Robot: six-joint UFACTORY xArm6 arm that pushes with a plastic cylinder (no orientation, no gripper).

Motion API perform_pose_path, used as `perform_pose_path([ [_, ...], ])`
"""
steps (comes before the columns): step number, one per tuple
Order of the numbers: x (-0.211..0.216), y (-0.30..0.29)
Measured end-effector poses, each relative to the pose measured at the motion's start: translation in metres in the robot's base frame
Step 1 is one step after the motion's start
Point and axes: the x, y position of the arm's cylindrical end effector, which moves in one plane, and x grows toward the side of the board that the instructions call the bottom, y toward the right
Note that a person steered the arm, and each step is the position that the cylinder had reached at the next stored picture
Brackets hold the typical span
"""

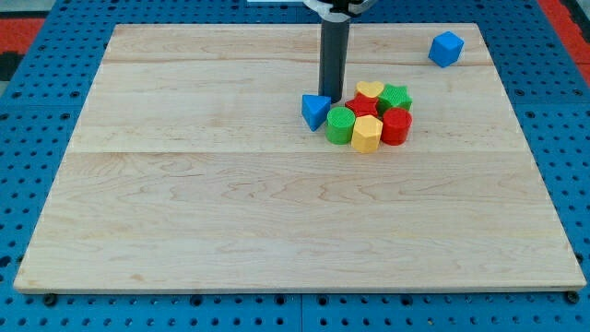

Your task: Move the blue triangle to the top left of the red star

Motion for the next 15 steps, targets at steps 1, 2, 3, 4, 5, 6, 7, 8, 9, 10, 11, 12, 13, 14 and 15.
perform_pose_path([
  [1, 0.002, 0.01],
  [2, 0.007, 0.019],
  [3, 0.015, 0.028],
  [4, 0.024, 0.03],
  [5, 0.025, 0.03],
  [6, 0.019, 0.027],
  [7, -0.001, 0.007],
  [8, -0.011, -0.017],
  [9, -0.011, -0.043],
  [10, -0.011, -0.073],
  [11, -0.005, -0.078],
  [12, 0.008, -0.076],
  [13, 0.015, -0.07],
  [14, 0.016, -0.061],
  [15, 0.016, -0.048],
])
